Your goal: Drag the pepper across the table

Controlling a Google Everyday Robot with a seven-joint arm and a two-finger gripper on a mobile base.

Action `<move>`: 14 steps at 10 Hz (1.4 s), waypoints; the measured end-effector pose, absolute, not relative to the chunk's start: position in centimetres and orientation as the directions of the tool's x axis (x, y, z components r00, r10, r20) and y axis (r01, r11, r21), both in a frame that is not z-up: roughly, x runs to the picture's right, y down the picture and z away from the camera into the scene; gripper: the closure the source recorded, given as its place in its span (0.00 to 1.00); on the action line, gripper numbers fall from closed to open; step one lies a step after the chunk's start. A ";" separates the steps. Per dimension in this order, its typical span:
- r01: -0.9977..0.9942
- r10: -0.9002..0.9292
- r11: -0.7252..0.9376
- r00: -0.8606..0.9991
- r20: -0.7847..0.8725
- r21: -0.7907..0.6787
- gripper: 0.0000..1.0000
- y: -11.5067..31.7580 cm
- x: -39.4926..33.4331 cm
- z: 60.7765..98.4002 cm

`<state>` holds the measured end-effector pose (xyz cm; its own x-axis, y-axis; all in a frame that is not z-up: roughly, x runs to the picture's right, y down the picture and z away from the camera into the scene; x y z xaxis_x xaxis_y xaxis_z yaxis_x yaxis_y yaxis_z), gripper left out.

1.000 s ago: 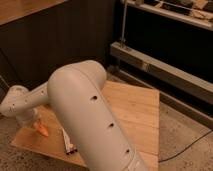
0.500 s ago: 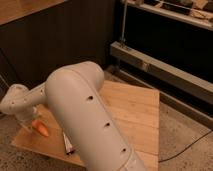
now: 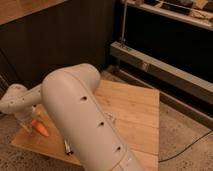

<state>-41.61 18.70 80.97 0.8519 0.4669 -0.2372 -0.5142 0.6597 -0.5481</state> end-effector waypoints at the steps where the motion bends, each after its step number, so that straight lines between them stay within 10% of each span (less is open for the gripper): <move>1: -0.512 0.464 0.661 0.853 -0.238 -0.549 0.39 18.7 -41.8 81.2; 14: -0.524 0.461 0.652 0.848 -0.262 -0.549 0.46 18.1 -42.6 83.2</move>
